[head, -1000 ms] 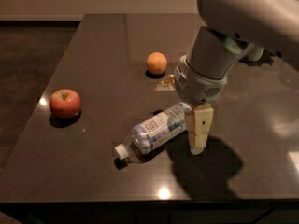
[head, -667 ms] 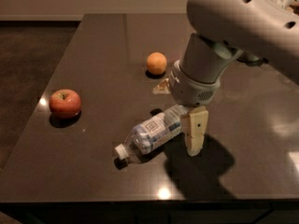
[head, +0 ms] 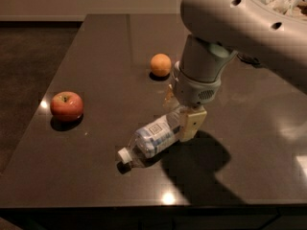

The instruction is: Move blue plastic bottle near orange

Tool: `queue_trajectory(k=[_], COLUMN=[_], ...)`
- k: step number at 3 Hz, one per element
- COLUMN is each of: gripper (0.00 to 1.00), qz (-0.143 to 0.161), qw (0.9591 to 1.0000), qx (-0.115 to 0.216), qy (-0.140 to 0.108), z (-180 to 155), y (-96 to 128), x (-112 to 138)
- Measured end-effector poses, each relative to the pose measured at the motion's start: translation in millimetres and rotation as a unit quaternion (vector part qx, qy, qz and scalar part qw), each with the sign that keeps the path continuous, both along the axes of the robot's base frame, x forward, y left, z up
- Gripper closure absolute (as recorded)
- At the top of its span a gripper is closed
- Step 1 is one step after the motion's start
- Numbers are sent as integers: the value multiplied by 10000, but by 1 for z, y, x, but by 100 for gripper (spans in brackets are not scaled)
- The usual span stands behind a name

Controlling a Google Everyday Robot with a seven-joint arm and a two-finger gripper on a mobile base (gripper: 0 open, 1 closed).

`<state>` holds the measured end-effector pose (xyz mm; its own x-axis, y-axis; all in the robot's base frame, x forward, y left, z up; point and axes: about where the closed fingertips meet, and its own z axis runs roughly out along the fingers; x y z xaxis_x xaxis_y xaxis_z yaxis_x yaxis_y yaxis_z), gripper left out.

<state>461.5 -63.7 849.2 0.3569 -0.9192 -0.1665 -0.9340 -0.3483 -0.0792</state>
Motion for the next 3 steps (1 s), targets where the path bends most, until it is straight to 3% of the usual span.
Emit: queue_trajectory(k=[2, 3], gripper=[86, 100], qz=[-663, -1210], qw=[9976, 9924], qx=[-147, -90], qy=[-148, -199], z=[21, 32], y=[-22, -35], x=[46, 85])
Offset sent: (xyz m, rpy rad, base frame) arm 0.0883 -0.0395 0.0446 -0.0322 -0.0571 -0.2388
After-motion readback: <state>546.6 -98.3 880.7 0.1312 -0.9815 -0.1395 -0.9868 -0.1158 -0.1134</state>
